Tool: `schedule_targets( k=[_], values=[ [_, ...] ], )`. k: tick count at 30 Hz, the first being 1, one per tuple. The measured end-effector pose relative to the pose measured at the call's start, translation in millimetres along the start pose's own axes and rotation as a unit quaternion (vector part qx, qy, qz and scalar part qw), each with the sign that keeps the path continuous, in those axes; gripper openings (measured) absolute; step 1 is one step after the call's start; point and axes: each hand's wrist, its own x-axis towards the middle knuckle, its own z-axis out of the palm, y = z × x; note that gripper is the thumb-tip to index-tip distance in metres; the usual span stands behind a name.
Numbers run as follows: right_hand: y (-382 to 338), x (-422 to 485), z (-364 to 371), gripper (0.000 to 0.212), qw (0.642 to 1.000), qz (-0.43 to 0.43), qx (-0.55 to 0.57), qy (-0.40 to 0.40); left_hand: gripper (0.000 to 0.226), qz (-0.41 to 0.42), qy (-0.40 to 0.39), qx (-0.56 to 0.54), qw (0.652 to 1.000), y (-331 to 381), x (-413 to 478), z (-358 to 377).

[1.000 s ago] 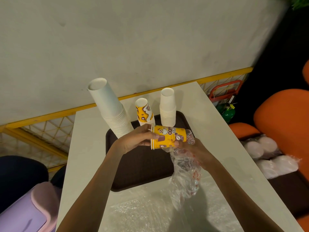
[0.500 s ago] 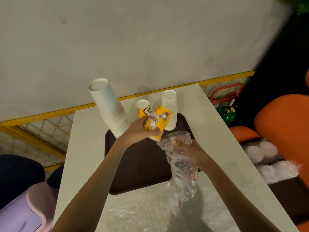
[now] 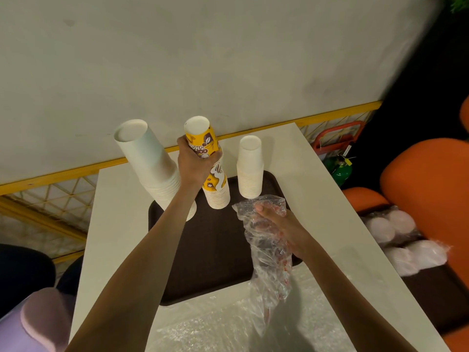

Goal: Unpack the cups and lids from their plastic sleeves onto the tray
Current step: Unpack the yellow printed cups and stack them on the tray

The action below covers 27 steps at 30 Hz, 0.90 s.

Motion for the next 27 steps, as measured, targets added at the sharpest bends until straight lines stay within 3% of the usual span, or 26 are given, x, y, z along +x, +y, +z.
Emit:
schedule_targets(
  k=[4, 8, 11, 14, 17, 21, 24, 27],
  values=[
    [2.6, 3.0, -1.1, 0.055, 1.000, 0.004, 0.007, 0.000, 0.087, -0.066, -0.066, 0.032, 0.995, -20.8, -8.4, 3.6],
    [5.8, 2.6, -0.2, 0.058, 1.000, 0.006, 0.007, 0.005, 0.107, -0.158, -0.114, 0.056, 0.979, -36.3, -31.9, 3.0],
    [8.1, 0.1, 2.0, 0.057, 1.000, 0.005, 0.006, 0.007, 0.101, -0.191, -0.121, 0.019, 0.974, -39.8, -54.0, 2.2],
    [9.6, -2.4, 5.0, 0.058, 1.000, -0.004, 0.003, 0.009, 0.081, -0.210, -0.147, -0.023, 0.966, -34.2, -79.3, 0.0],
    [6.6, -8.5, 11.7, 0.063, 0.999, -0.011, 0.018, 0.025, 0.067, -0.213, -0.187, -0.086, 0.955, -22.9, -110.2, -4.1],
    [-0.6, -19.3, 18.4, 0.110, 0.997, -0.035, -0.005, 0.062, 0.064, -0.172, -0.200, -0.170, 0.949, 1.0, -154.2, -9.4],
    [-5.7, -31.2, 19.3, 0.100, 0.996, -0.074, 0.014, 0.040, 0.076, -0.130, -0.187, -0.172, 0.958, 9.6, -180.0, -6.3],
    [-14.0, -46.0, 21.3, 0.084, 0.994, -0.105, 0.027, 0.015, 0.066, -0.097, -0.135, -0.157, 0.973, 10.9, -194.1, -3.6]
  ],
)
